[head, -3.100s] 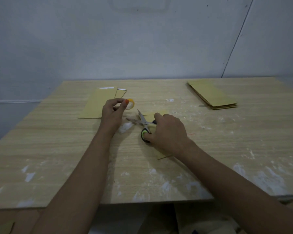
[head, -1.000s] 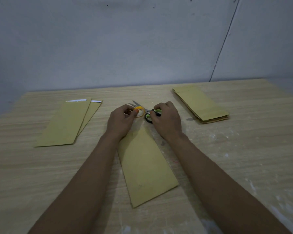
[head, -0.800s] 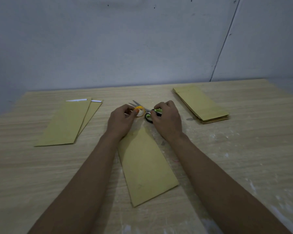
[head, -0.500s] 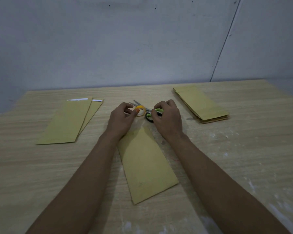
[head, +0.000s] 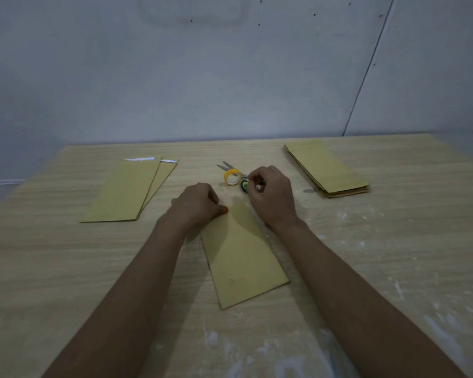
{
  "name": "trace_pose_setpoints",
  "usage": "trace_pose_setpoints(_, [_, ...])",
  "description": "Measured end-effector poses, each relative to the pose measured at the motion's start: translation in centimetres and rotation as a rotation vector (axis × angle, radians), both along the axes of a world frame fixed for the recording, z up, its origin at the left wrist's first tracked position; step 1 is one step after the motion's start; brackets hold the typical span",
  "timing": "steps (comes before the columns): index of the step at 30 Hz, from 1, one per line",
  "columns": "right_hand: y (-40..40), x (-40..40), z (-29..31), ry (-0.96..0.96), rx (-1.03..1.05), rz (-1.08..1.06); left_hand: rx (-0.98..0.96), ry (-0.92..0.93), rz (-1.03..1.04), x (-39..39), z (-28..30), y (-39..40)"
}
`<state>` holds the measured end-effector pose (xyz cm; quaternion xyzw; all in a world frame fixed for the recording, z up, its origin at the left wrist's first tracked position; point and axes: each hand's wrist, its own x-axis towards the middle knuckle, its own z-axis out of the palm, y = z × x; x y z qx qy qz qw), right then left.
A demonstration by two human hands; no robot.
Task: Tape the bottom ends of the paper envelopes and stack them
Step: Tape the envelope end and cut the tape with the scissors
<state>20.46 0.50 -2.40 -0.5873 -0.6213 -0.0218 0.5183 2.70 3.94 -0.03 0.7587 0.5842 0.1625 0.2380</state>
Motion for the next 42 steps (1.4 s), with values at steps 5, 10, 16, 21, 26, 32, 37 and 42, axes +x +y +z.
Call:
trace_pose_setpoints(5, [-0.1,-0.3,-0.2,0.053,-0.017,0.020,-0.078,-0.019,-0.016,0.2,0.4,-0.1])
trace_pose_setpoints(10, [-0.2,-0.1,0.0,0.136,-0.038,0.023,-0.146,-0.057,-0.021,0.4,0.4,0.0])
trace_pose_setpoints(16, [-0.2,0.2,0.1,0.243,-0.087,0.002,-0.249,-0.213,-0.038,0.2,1.2,-0.1])
trace_pose_setpoints(21, [-0.4,0.2,0.4,0.281,-0.077,0.011,-0.308,-0.341,-0.035,-1.6,1.7,0.3])
trace_pose_setpoints(26, [-0.6,-0.6,0.7,0.290,-0.019,0.066,-0.275,-0.512,-0.050,-2.3,1.5,0.1])
trace_pose_setpoints(32, [-0.4,-0.5,0.6,0.223,0.013,0.059,-0.261,-0.546,-0.069,-2.2,1.5,0.0])
trace_pose_setpoints(37, [-0.2,-0.5,0.5,0.235,-0.051,0.058,-0.265,-0.596,-0.090,-2.3,1.2,0.2])
trace_pose_setpoints(42, [-0.3,-0.6,0.7,0.370,-0.161,0.115,-0.257,-0.676,-0.113,-2.2,1.1,0.2])
